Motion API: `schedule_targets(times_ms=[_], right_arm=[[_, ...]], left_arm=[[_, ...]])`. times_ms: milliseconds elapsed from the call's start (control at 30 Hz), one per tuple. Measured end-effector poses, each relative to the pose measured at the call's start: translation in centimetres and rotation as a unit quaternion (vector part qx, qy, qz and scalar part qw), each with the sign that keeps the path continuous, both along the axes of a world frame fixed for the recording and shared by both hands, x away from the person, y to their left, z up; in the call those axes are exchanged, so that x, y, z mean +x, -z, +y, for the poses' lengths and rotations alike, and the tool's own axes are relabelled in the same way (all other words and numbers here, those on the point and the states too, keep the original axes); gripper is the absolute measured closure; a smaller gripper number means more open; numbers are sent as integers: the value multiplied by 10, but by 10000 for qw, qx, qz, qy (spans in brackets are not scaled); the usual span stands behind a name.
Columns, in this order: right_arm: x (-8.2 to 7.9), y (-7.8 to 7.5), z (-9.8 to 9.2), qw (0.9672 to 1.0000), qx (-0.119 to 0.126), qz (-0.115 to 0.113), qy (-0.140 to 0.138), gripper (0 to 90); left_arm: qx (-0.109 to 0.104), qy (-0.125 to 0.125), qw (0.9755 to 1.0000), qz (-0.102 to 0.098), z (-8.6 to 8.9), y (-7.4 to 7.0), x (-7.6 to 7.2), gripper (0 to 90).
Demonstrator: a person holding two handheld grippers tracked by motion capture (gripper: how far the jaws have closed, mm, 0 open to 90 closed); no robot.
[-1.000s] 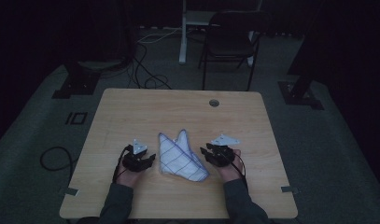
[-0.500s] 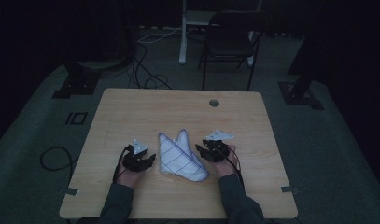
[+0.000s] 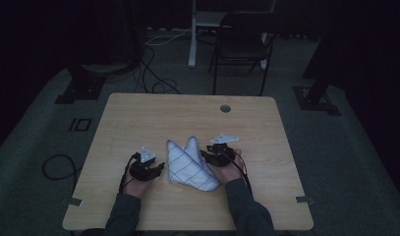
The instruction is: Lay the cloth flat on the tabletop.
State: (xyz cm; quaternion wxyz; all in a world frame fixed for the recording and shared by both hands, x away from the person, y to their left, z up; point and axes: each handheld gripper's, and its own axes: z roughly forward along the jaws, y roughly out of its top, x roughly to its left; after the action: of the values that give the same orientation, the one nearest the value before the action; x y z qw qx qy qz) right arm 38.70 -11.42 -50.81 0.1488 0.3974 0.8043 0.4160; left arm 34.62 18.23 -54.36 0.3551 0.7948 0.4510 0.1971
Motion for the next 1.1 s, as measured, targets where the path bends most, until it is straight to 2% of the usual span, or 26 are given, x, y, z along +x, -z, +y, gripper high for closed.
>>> schedule_targets(times_ms=[267, 400, 567, 900, 1100], right_arm=[[12, 6, 9, 9998, -85, 169, -54, 655], [16, 8, 11, 9996, -122, 240, -39, 651], [21, 10, 14, 9994, -178, 292, -75, 634], [32, 13, 16, 9987, -122, 484, 31, 617], [38, 13, 17, 9984, -63, 555, -25, 607]], left_arm=[[47, -30, 9999, 103, 1, -3, 0, 562], [-135, 11, 9998, 146, 0, -8, 0, 561], [-255, 127, 9996, 51, -6, -19, 0, 556], [-234, 289, 9993, 31, -23, -26, 8, 544], [-171, 392, 9991, 43, -32, -27, 9, 545]])
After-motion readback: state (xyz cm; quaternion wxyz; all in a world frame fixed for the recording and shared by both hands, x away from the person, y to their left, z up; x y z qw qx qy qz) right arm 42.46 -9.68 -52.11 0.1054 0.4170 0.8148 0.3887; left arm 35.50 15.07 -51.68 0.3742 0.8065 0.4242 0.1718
